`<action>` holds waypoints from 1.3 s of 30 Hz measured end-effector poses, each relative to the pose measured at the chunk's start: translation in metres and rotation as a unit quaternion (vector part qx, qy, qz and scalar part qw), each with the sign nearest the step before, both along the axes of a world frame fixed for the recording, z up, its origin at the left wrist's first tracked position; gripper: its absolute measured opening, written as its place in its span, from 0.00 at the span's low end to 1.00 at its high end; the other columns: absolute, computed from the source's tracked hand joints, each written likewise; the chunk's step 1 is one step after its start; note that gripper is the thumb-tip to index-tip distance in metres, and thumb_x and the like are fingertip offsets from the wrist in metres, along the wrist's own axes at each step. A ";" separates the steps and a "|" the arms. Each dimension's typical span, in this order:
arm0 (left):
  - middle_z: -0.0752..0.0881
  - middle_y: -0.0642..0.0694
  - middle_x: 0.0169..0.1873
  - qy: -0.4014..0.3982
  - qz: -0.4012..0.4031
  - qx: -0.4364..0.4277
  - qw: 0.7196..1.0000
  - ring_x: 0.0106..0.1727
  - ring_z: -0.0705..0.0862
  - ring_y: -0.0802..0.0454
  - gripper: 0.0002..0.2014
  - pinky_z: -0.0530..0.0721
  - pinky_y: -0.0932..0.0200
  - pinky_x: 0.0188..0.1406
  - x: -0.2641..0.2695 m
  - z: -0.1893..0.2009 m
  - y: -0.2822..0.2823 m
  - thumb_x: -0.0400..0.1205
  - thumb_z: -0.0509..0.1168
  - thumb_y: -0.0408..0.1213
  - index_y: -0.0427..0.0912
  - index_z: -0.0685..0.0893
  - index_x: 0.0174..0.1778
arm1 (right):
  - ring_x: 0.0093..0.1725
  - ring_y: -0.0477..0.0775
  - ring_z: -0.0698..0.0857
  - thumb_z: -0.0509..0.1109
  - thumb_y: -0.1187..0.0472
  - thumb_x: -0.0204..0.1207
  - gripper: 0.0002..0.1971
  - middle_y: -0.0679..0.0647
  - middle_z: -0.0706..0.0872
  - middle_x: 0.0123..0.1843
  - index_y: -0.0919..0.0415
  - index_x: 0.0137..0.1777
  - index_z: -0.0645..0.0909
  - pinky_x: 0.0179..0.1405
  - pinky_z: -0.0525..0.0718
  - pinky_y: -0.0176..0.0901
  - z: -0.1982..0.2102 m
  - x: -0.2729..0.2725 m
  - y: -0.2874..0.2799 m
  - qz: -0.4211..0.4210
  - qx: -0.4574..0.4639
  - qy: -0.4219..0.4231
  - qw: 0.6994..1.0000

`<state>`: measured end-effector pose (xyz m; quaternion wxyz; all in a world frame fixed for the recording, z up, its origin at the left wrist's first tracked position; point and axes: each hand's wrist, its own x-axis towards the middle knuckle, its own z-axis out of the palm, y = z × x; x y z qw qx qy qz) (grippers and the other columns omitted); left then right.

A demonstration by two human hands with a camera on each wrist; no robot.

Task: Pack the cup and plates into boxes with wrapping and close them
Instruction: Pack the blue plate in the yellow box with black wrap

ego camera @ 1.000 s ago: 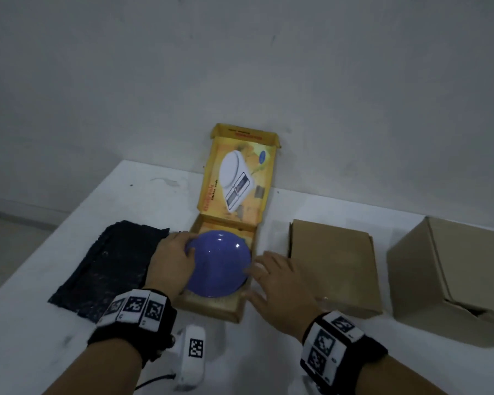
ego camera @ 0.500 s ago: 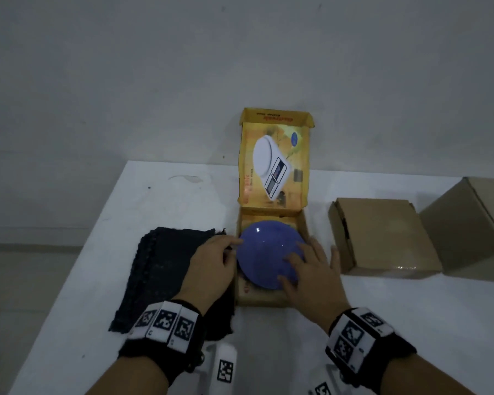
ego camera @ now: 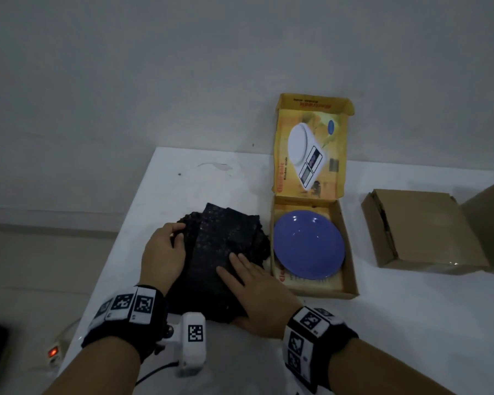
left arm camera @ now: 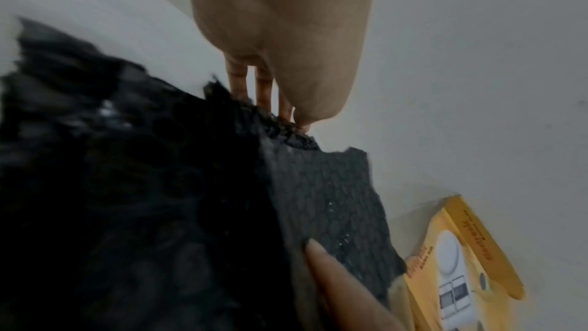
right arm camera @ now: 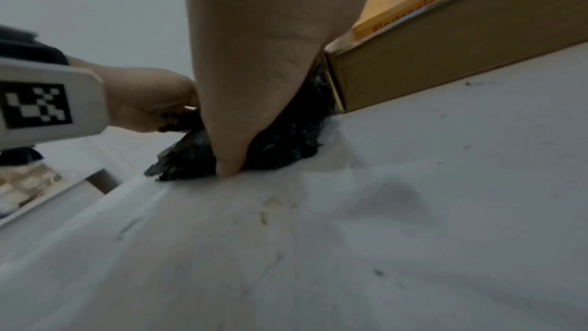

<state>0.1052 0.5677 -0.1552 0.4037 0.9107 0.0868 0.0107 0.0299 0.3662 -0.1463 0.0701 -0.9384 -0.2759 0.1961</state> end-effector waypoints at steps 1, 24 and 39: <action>0.83 0.40 0.60 0.004 0.008 -0.002 1.000 0.59 0.82 0.42 0.13 0.76 0.55 0.56 -0.002 -0.002 0.005 0.85 0.57 0.35 0.43 0.80 0.64 | 0.83 0.63 0.42 0.61 0.50 0.82 0.40 0.65 0.39 0.84 0.55 0.83 0.38 0.81 0.49 0.56 0.000 0.001 0.003 -0.003 -0.012 0.005 1.000; 0.83 0.50 0.58 0.024 -0.084 -0.083 0.993 0.56 0.79 0.55 0.12 0.74 0.59 0.56 0.007 0.011 -0.033 0.86 0.59 0.41 0.48 0.82 0.63 | 0.69 0.59 0.77 0.68 0.67 0.72 0.18 0.58 0.82 0.67 0.56 0.63 0.82 0.80 0.60 0.54 0.026 -0.030 -0.061 0.057 0.094 0.027 0.994; 0.84 0.54 0.56 0.076 -0.207 -0.081 0.972 0.57 0.81 0.55 0.12 0.75 0.70 0.38 0.024 0.021 -0.087 0.84 0.61 0.41 0.53 0.81 0.63 | 0.55 0.52 0.84 0.66 0.70 0.77 0.17 0.50 0.89 0.57 0.52 0.59 0.87 0.54 0.82 0.49 0.063 -0.025 -0.109 -0.078 0.122 0.086 0.986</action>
